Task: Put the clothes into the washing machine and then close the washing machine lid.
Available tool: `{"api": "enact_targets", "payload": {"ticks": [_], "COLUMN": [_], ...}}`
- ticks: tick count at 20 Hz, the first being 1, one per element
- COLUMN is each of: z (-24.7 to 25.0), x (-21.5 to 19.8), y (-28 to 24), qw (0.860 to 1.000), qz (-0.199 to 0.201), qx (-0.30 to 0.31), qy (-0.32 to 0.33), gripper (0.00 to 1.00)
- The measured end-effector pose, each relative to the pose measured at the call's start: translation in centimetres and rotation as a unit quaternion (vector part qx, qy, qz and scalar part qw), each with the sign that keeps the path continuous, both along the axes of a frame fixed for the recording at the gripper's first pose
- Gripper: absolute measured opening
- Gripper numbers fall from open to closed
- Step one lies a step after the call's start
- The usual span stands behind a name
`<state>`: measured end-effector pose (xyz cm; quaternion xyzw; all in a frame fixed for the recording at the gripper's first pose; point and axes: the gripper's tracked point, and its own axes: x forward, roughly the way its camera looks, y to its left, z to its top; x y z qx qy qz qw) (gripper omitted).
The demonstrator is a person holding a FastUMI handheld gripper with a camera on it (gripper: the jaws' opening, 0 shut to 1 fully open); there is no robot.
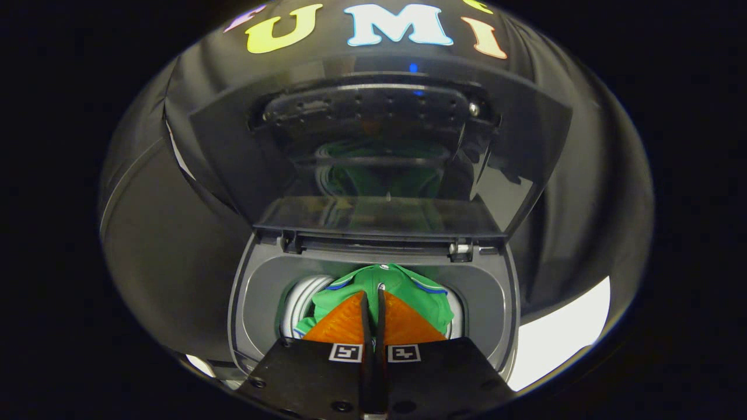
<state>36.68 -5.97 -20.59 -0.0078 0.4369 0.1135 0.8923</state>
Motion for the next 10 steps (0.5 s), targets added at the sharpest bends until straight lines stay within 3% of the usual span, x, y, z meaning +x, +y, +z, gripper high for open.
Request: {"api": "enact_targets", "payload": {"ticks": [4,10], "z": [-1.9,-2.5], "x": [-0.5,-0.6], "y": [0.2,0.3], "qw": [0.999,0.999], "qz": [0.021,0.017], "qx": [-0.028,-0.029], "qy": [0.016,0.028], "gripper": [0.03,0.03]}}
